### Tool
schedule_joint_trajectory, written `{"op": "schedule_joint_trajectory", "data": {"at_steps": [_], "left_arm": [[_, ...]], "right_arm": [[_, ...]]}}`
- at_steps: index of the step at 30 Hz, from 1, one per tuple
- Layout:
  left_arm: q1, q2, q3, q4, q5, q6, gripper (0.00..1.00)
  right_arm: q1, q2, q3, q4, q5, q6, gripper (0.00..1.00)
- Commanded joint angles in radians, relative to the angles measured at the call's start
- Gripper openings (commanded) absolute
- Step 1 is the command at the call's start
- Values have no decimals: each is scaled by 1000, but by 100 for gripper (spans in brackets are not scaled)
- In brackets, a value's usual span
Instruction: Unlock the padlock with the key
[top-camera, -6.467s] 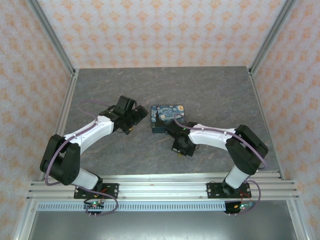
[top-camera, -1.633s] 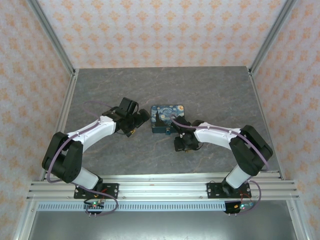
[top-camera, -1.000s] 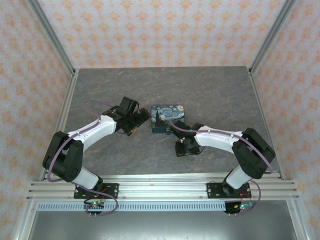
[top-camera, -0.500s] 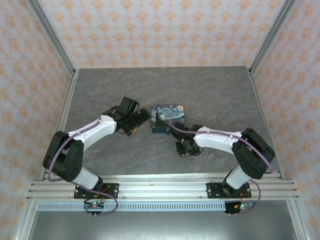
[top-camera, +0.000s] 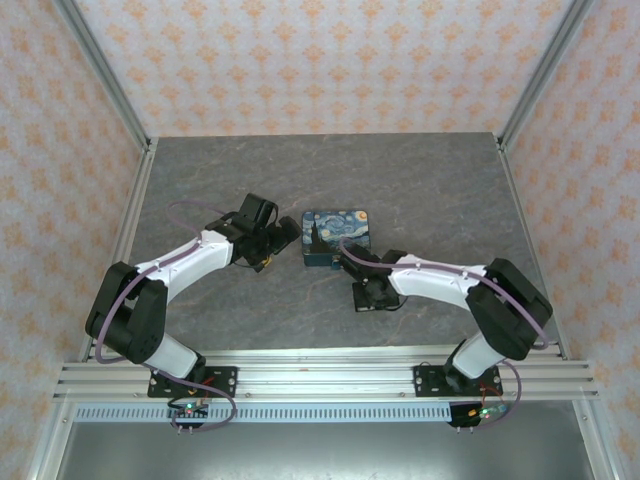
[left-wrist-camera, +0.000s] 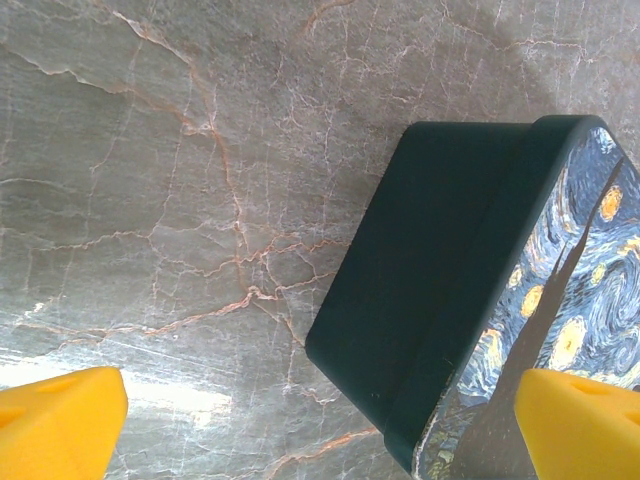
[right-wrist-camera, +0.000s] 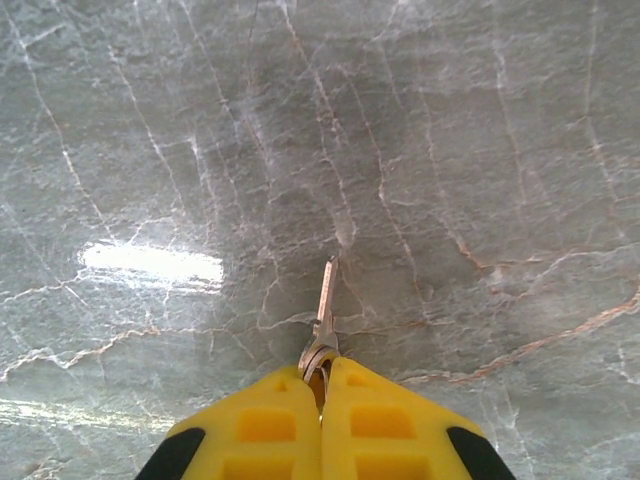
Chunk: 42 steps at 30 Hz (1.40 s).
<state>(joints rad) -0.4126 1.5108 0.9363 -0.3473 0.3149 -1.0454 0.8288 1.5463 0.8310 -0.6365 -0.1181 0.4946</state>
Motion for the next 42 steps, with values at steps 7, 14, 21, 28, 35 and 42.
{"op": "schedule_joint_trajectory", "data": {"at_steps": [7, 14, 21, 28, 35, 42], "left_arm": [[-8, -29, 0, 4, 10, 22, 100], [-27, -51, -13, 57, 76, 11, 99], [-71, -58, -28, 172, 159, -97, 96], [-106, -19, -24, 310, 222, -205, 83], [-129, 15, -13, 378, 237, -239, 68], [-147, 55, 27, 378, 245, -230, 67]], "right_arm": [[-22, -165, -39, -5, -5, 49, 0], [-76, -281, -48, 85, -151, 75, 0], [-116, -344, -49, 226, -373, 64, 0], [-169, -356, -80, 368, -594, -7, 0], [-302, -348, -142, 535, -785, -13, 0], [-358, -314, -159, 594, -841, -16, 0]]}}
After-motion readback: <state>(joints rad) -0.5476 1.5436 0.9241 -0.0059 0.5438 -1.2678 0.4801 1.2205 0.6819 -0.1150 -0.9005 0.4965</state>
